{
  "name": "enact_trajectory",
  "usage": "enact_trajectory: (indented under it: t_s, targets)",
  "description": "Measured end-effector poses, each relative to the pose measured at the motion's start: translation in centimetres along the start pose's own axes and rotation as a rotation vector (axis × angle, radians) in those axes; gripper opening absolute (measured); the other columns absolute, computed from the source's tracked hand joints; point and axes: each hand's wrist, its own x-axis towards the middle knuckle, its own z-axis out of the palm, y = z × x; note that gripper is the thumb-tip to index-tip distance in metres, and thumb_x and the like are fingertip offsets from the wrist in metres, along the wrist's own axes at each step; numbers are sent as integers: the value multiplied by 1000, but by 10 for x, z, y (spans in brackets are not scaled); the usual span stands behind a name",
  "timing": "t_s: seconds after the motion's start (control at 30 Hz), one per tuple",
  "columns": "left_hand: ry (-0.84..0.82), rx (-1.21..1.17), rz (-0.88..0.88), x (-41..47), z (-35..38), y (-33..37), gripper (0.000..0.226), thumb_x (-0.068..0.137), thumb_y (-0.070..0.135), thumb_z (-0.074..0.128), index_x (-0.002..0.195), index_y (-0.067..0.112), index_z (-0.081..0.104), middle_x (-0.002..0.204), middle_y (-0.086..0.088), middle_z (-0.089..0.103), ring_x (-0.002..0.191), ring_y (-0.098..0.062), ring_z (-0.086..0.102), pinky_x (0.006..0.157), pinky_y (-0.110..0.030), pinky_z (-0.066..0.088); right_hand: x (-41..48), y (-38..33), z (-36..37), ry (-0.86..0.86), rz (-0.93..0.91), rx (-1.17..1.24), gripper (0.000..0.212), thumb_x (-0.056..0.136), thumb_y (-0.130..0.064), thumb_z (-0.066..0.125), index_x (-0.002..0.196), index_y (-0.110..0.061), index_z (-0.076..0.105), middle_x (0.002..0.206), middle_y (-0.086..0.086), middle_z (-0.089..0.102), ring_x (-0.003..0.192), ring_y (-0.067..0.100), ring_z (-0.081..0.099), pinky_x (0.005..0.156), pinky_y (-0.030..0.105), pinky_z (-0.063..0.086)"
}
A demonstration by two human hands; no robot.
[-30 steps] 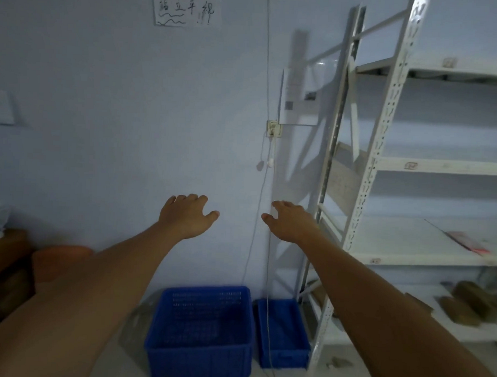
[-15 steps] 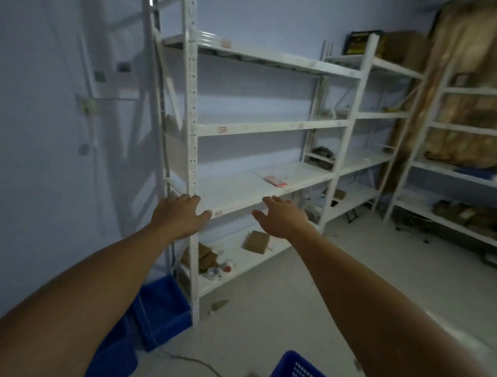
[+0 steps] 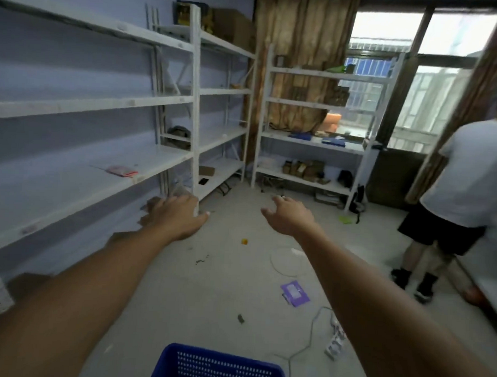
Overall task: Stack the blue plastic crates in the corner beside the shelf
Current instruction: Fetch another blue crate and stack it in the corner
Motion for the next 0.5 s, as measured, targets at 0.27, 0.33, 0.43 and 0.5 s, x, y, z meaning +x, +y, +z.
enact_trajectory:
  t_s: [0.27,0.33,0.43,0.5]
  targets:
    - [-87,24,27,47,86,21,68,96,64,36,149,23,47,156,-12,46,137,-36,46,110,-46,37,30,60,82,-85,104,42,68,96,-60,37,153,-22,34,157,9,40,140,35,40,111,49,37]
    - [-143,35,30,56,116,15,70,96,64,35,152,23,42,159,-12,43,141,-36,43,112,-46,35,32,72,112,-125,149,55,68,95,-61,37,153,-24,34,157,7,40,140,35,39,110,50,37]
    - [-212,32,4,70,175,-3,71,96,66,35,153,23,41,158,-11,43,140,-36,44,112,-46,38,39,95,169,-185,217,75,68,95,-60,38,152,-23,34,157,6,40,138,36,41,109,50,39]
    - [-269,7,-32,72,219,-16,71,97,65,36,153,22,42,157,-12,44,139,-37,45,112,-47,39,40,112,209,-217,266,94,67,95,-59,38,152,-23,34,155,8,42,136,37,43,107,50,40]
